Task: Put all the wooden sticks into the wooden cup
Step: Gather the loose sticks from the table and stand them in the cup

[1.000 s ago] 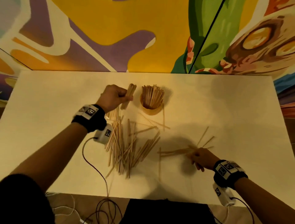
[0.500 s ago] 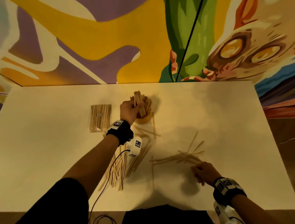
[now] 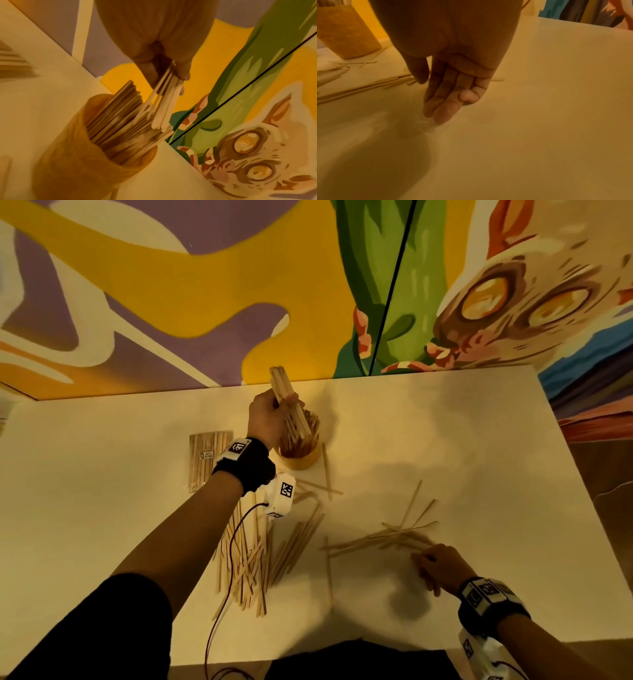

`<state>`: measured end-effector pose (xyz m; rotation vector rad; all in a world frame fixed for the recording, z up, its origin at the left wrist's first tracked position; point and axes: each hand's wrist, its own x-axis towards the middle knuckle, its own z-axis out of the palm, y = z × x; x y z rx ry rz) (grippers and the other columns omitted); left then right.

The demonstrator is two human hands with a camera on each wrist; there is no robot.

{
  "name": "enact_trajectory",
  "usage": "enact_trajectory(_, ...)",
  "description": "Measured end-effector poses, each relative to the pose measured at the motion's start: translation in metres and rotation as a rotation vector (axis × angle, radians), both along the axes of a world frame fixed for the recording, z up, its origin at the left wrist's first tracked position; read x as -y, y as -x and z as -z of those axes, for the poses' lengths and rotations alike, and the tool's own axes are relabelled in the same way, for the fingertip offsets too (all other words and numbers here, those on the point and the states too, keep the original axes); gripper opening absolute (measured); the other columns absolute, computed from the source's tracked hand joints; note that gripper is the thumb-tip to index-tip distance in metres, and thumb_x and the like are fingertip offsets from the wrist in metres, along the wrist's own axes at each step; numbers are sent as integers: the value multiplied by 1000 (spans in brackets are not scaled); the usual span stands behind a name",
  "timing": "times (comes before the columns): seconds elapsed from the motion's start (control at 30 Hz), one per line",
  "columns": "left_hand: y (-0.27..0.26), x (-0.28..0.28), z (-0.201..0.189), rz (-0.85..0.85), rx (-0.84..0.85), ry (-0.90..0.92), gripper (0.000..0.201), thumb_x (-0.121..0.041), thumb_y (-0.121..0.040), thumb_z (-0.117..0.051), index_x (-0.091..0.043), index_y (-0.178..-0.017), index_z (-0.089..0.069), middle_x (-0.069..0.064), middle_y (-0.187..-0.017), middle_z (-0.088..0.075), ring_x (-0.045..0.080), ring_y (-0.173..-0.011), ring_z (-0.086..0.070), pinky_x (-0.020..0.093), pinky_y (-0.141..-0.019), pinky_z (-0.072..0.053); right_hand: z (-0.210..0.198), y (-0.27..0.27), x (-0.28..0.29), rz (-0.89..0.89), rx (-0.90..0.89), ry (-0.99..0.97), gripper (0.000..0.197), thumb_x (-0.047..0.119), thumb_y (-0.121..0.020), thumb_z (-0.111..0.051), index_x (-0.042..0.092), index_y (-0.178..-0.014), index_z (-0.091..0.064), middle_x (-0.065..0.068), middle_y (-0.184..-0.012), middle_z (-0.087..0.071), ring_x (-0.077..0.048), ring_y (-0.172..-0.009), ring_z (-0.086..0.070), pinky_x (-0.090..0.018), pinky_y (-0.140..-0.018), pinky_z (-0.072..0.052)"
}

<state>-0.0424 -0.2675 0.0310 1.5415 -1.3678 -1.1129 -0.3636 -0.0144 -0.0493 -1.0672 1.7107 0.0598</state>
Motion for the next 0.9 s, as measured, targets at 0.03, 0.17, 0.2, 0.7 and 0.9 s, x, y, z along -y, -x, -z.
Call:
enact_trajectory(0.03,4,1,-2,-4,4,-3,16,-22,-95,-56,-17,-83,-65,9,-86,-74,22,-76,-70,36,-77,-57,0,0,0,1,-2,0,47,27,-99,-50,7,-59,-62,-5,-47,-63,-17,-40,-58,-26,-59,-55)
enact_trajectory(0.17,16,-1,17,-93,-49,-96,15,-23,-99,-43,-23,-85,-49,4,-74,-62,26,-73,-61,46,-79,-54,3,-1,-1,19,-1,4,47,27,-99,-50,6,-60,-63,-5,-48,-64,-17,-41,-58,-26,-59,-55)
enact_trajectory(0.2,18,-1,24,-130,-56,-101,15,-28,-98,-42,-25,-84,-46,1,-72,-58,26,-72,-57,51,-80,-53,3,-1,-2,25,0,5,46,27,-99,-50,6,-60,-62,-5,-48,-64,-17,-41,-58,-26,-60,-55)
enact_trajectory(0.7,39,-44,61,-149,97,105,15,-44,-96,-38,-39,-106,-47,7,-107,-63,31,-100,-58,52,-88,-48,2,0,-1,45,-6,-1,46,29,-100,-48,6,-62,-64,-8,-52,-67,-18,-43,-60,-22,-59,-53)
enact_trajectory(0.9,34,-54,59,-99,159,71,34,-39,-91,-49,-14,-112,-61,11,-108,-65,31,-102,-58,49,-88,-49,1,-1,0,33,-15,-13,46,28,-99,-48,7,-63,-65,-6,-50,-66,-17,-44,-61,-23,-61,-54)
